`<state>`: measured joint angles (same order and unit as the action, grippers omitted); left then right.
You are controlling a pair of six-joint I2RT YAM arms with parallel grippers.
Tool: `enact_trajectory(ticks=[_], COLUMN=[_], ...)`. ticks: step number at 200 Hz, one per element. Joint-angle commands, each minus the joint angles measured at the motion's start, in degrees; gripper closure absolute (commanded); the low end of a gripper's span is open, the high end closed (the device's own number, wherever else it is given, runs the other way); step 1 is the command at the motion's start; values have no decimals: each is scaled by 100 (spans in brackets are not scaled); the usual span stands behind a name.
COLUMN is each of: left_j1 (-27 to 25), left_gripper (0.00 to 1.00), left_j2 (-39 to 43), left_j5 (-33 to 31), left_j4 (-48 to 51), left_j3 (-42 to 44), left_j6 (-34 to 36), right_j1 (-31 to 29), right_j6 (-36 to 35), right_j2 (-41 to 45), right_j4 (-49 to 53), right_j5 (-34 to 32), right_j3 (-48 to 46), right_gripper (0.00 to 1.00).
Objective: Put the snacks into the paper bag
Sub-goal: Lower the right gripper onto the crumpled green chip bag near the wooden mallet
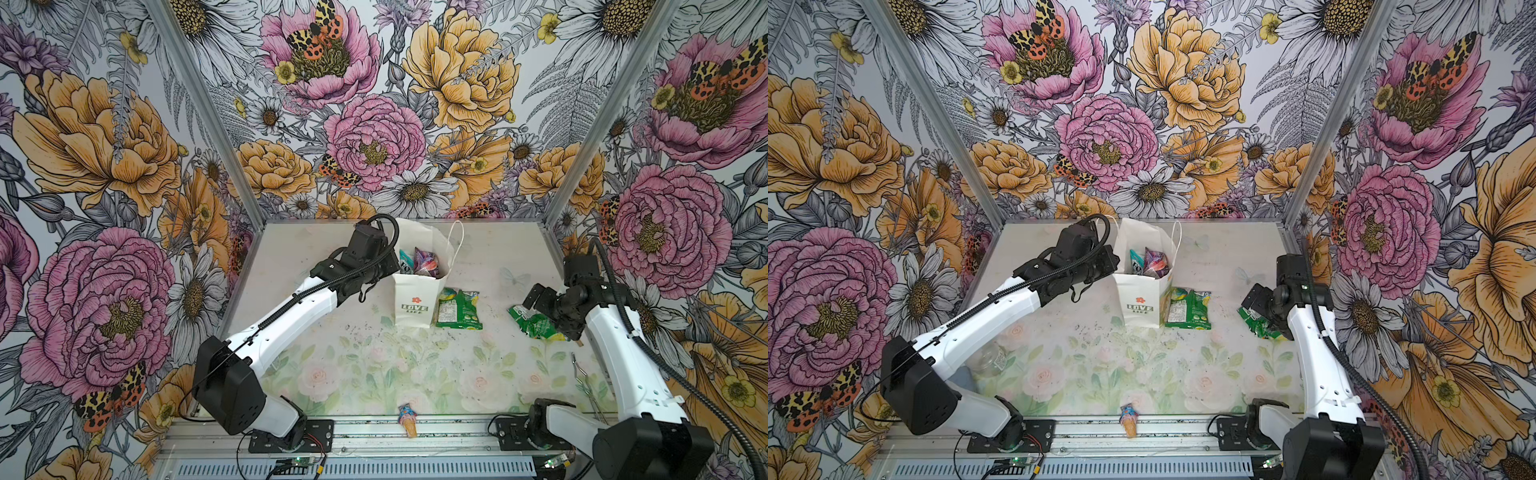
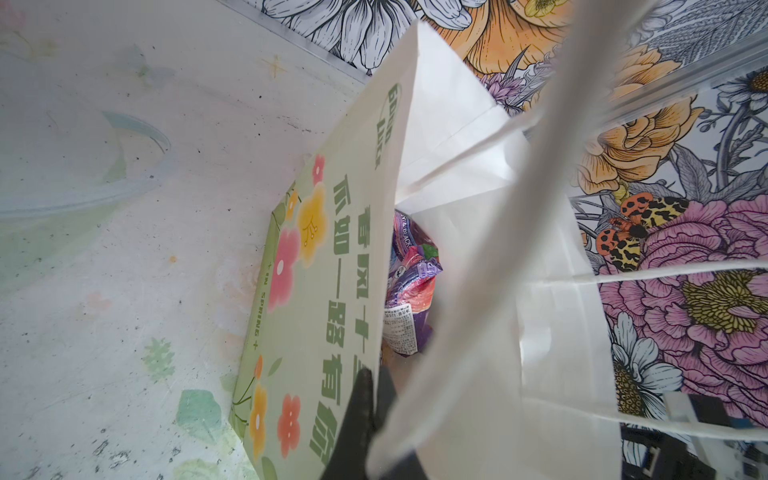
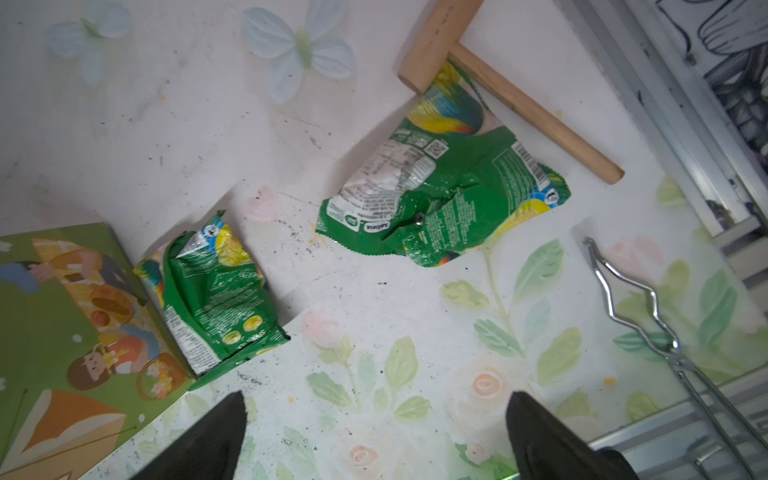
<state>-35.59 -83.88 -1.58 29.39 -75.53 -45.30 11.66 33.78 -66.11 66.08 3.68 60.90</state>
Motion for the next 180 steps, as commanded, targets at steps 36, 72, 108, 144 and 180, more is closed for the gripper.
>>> enact_trajectory(ticks=[36,72,108,144,180], left_j1=[57,58,53,65,95], left_gripper=[100,100,100,100,100], left_j2=[69,50,31,12,-10], left_j5=[150,158,159,180,204], left_j4=[-153,-154,-161,-170,-218], left_j3=[29,29,15,22,47], left_j6=[-67,-85,-88,-58,-67], right_j1=[539,552,638,742,741], right_j6=[370,332,194,139,-116], right_j2=[-675,-1160,-1510,-1791,-2248], right_j4=[-1397,-1744,-1981,-2161,-2230], right_j5=[341,233,-13,98,389], right_j3=[-405,-338,-321,-371,-336], right_gripper=[0,0,0,0,1])
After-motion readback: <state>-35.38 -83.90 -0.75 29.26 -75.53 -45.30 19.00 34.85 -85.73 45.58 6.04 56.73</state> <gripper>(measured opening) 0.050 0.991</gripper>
